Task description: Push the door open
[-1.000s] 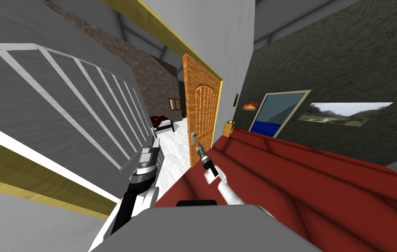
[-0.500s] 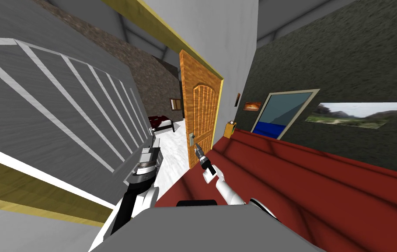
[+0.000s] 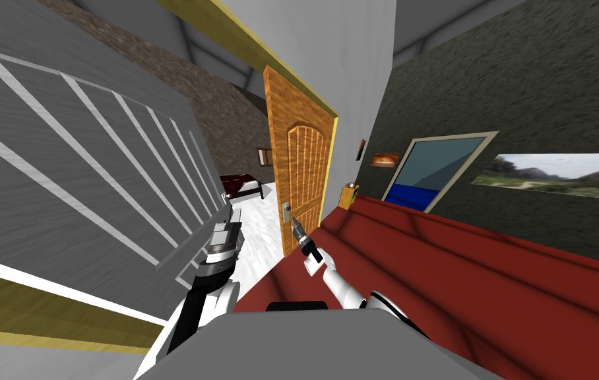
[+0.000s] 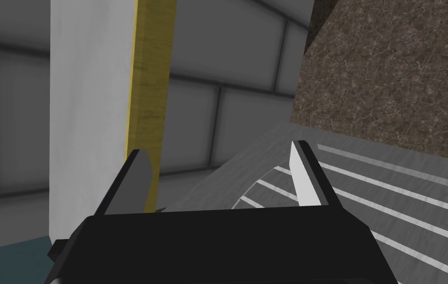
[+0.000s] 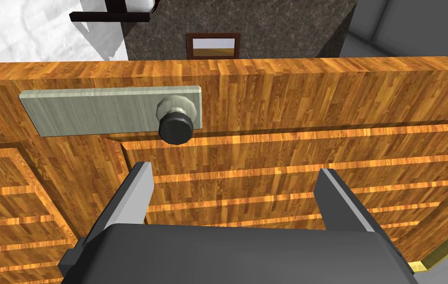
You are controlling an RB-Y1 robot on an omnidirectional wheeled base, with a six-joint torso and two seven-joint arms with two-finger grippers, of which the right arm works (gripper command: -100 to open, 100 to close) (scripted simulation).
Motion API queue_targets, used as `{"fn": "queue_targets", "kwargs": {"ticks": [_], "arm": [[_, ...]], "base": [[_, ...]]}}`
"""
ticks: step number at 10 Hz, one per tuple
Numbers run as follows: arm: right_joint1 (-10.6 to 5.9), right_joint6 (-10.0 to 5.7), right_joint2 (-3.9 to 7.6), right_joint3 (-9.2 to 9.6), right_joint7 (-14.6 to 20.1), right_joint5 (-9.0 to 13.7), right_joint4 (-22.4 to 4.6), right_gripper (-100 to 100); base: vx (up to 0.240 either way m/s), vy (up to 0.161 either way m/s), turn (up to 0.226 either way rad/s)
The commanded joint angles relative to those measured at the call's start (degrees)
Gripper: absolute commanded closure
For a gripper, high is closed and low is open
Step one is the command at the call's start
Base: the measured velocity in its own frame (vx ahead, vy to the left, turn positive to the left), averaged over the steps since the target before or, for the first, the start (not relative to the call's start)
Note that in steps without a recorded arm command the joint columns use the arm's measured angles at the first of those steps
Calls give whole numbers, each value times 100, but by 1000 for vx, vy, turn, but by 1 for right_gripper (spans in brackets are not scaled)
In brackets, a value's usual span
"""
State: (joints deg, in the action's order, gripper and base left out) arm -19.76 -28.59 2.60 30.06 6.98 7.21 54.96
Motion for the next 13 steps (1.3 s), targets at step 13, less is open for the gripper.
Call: {"fn": "queue_targets", "kwargs": {"ticks": [13], "arm": [[-869, 102, -438, 493, 9, 222, -1451, -100]], "base": [[89, -89, 38]]}}
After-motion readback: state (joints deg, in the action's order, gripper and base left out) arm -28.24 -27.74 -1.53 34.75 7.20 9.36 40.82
